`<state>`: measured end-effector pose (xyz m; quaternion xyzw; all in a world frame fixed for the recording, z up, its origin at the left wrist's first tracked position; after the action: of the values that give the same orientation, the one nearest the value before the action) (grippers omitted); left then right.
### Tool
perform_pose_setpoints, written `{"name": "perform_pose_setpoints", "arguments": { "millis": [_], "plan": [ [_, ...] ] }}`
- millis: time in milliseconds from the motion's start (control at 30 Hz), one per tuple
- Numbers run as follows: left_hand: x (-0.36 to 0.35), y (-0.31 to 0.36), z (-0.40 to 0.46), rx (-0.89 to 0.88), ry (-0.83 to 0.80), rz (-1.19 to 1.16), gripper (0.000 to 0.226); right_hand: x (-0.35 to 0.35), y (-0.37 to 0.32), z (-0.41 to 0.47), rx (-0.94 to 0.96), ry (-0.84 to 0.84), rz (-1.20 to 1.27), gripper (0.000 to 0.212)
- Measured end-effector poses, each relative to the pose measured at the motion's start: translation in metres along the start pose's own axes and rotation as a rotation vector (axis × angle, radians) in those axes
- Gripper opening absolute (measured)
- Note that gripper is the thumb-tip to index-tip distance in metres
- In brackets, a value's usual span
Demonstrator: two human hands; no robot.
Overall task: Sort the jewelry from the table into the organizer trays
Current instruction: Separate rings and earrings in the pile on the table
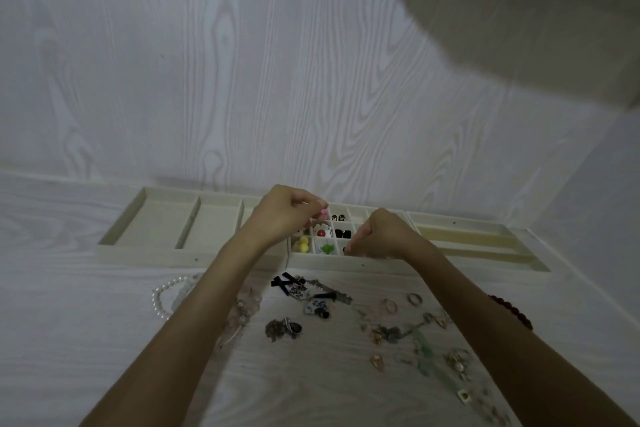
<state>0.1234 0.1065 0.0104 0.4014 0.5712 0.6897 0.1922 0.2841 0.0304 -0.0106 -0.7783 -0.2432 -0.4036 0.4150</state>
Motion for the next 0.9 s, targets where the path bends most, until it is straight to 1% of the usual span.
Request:
{"name": "perform_pose_setpoints", "arguments": {
  "millis": [100, 233, 367, 600, 767, 900],
  "plan": [
    [-0.003, 0.002, -0.002, -0.003, 0.000, 0.004, 0.016, -0.001, 0.002, 0.005, -0.032, 0.057, 0.004, 0.026],
    [-0.007, 0.002, -0.001, -0.011, -0.015, -0.003, 0.013, -0.003, 0.002, 0.008, -0.096, 0.101, 0.002, 0.031],
    [-0.008, -0.001, 0.002, -0.002, -0.017, 0.004, 0.010, -0.005, 0.001, 0.010, -0.127, 0.088, -0.029, 0.026],
    [-0.009, 0.000, 0.002, -0.012, -0.030, 0.032, 0.008, -0.002, -0.002, 0.015, -0.185, 0.008, -0.096, 0.034],
    [-0.009, -0.001, 0.001, -0.008, -0.028, 0.034, 0.008, 0.000, -0.001, 0.016, -0.197, 0.003, -0.119, 0.035],
    [-0.010, 0.001, 0.001, -0.009, -0.035, 0.042, 0.009, -0.002, 0.001, 0.014, -0.201, 0.008, -0.092, 0.030]
  ]
}}
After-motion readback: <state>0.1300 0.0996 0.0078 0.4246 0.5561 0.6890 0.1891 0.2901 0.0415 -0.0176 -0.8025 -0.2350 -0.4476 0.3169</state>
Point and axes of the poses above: each hand's wrist, its own z-axis towards the middle knuckle, its own x-axis out of the back of the hand, y = z × x, the point moved 7 cm from there along z, towards the middle knuckle, and after that the axes turned 11 degrees about -y, right-handed, at the moved point
